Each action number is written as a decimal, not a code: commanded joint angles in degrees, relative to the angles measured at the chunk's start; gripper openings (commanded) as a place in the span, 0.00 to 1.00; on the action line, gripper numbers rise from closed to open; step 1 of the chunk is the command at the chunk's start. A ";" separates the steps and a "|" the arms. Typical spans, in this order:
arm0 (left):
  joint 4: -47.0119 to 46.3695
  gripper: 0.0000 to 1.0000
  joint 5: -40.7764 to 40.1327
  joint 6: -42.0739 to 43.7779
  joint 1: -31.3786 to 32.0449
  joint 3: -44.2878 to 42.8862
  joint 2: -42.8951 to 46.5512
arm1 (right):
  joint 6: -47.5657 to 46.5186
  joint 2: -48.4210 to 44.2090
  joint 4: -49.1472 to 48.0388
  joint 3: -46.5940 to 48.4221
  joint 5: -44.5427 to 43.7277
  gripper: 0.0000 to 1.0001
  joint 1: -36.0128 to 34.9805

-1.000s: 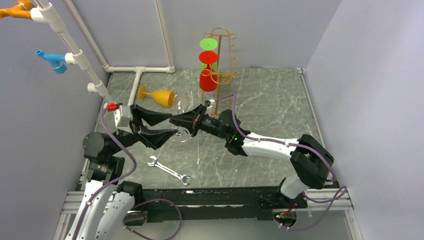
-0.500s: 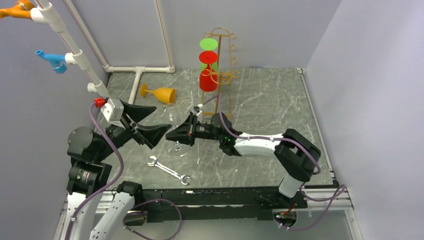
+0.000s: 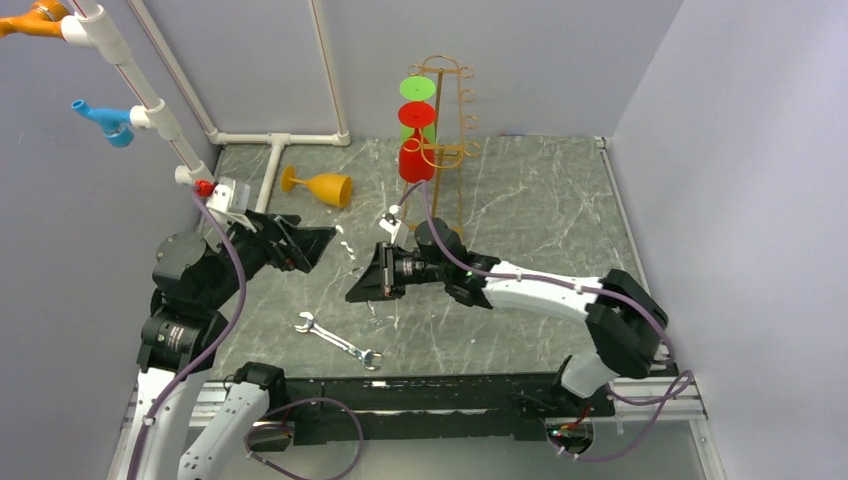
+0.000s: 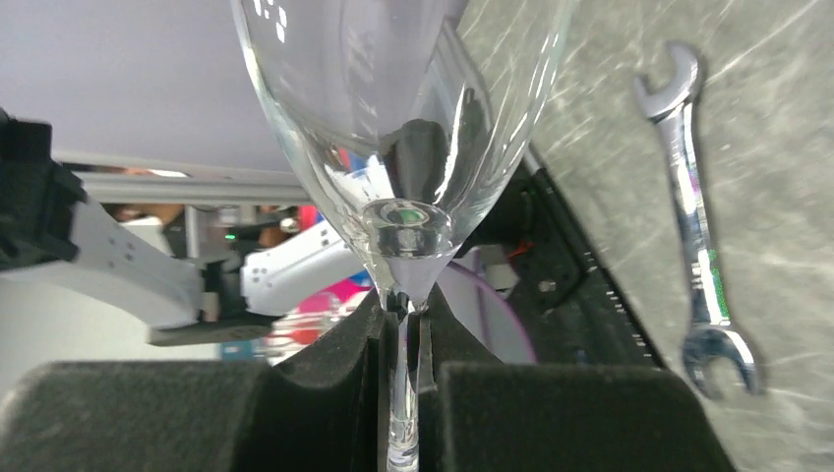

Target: Take the wine glass off the wine glass rack

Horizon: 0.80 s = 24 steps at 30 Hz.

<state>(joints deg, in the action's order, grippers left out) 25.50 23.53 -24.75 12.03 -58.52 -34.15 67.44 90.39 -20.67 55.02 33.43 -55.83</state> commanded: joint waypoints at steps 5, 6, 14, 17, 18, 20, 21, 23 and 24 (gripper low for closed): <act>-3.74 0.99 1.37 -7.00 -0.17 1.89 -0.19 | -23.19 -9.46 17.08 4.55 -9.19 0.00 -0.33; -4.35 1.00 2.35 -7.71 -0.17 2.20 -0.22 | -24.50 -10.22 18.58 4.87 -9.90 0.00 -0.35; -9.20 0.99 8.99 -13.23 -0.26 3.67 -0.92 | -32.80 -17.32 22.48 3.84 -16.44 0.00 -0.35; -11.06 0.99 11.92 -15.70 -0.35 4.26 -1.40 | -35.24 -19.28 21.09 2.43 -16.24 0.00 -0.35; -11.79 0.99 12.42 -16.33 -0.34 4.56 -1.48 | -36.21 -20.01 20.91 1.85 -16.07 0.00 -0.40; -13.98 1.00 13.41 -17.80 -0.43 5.61 -1.52 | -37.43 -21.27 18.98 0.77 -16.02 0.00 -0.47; -15.51 0.99 14.04 -18.50 -0.43 6.45 -1.49 | -38.11 -21.96 18.02 0.07 -15.39 0.00 -0.43; -20.12 1.00 15.58 -20.08 -0.43 8.86 -1.19 | -39.02 -23.23 15.64 -1.33 -13.70 0.00 -0.44; -22.66 0.99 16.41 -20.94 -0.52 10.14 -0.93 | -39.27 -23.93 14.90 -1.83 -13.47 0.00 -0.35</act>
<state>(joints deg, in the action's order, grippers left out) 13.72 35.11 -40.82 11.90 -51.86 -35.40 32.34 69.93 2.48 54.85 18.44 -55.99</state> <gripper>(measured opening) 0.994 0.110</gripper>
